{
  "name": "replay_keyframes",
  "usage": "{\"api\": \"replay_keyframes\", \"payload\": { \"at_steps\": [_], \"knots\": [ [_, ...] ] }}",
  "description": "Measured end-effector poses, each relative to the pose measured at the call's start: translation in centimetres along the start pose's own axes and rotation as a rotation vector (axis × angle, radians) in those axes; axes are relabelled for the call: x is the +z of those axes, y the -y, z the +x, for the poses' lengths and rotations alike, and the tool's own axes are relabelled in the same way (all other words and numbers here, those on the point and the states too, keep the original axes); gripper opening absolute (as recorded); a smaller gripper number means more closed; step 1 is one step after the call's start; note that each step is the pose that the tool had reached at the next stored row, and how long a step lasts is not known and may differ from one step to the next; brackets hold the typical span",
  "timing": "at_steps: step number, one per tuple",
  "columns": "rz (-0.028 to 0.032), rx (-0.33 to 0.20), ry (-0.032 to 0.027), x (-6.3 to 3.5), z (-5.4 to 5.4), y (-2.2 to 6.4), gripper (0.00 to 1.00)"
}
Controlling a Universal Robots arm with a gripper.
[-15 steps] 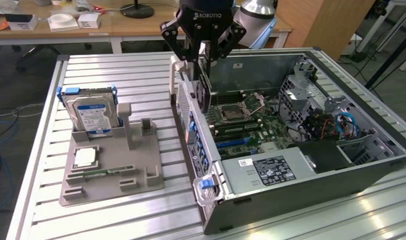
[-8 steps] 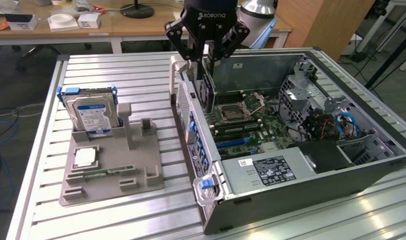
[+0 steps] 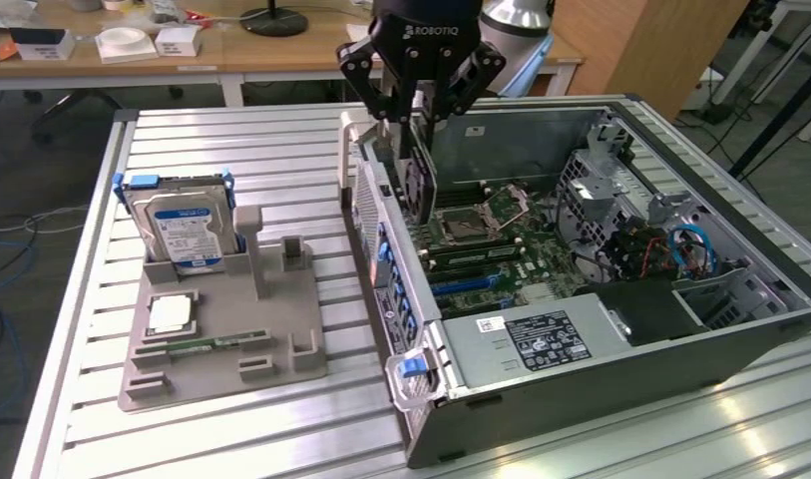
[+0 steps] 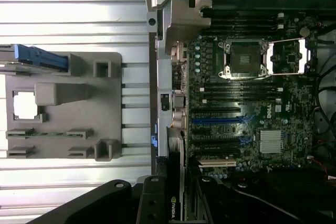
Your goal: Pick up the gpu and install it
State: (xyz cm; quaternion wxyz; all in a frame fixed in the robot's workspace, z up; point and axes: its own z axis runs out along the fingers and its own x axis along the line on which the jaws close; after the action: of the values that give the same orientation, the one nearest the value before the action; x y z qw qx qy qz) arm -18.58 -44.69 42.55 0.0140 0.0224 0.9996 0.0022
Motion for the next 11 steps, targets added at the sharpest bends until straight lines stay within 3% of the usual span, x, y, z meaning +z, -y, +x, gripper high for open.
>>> {"api": "replay_keyframes", "payload": {
  "at_steps": [11],
  "knots": [
    [0.0000, 0.000, 0.0000, 0.03, -0.75, -0.08, 0.26]
  ]
}}
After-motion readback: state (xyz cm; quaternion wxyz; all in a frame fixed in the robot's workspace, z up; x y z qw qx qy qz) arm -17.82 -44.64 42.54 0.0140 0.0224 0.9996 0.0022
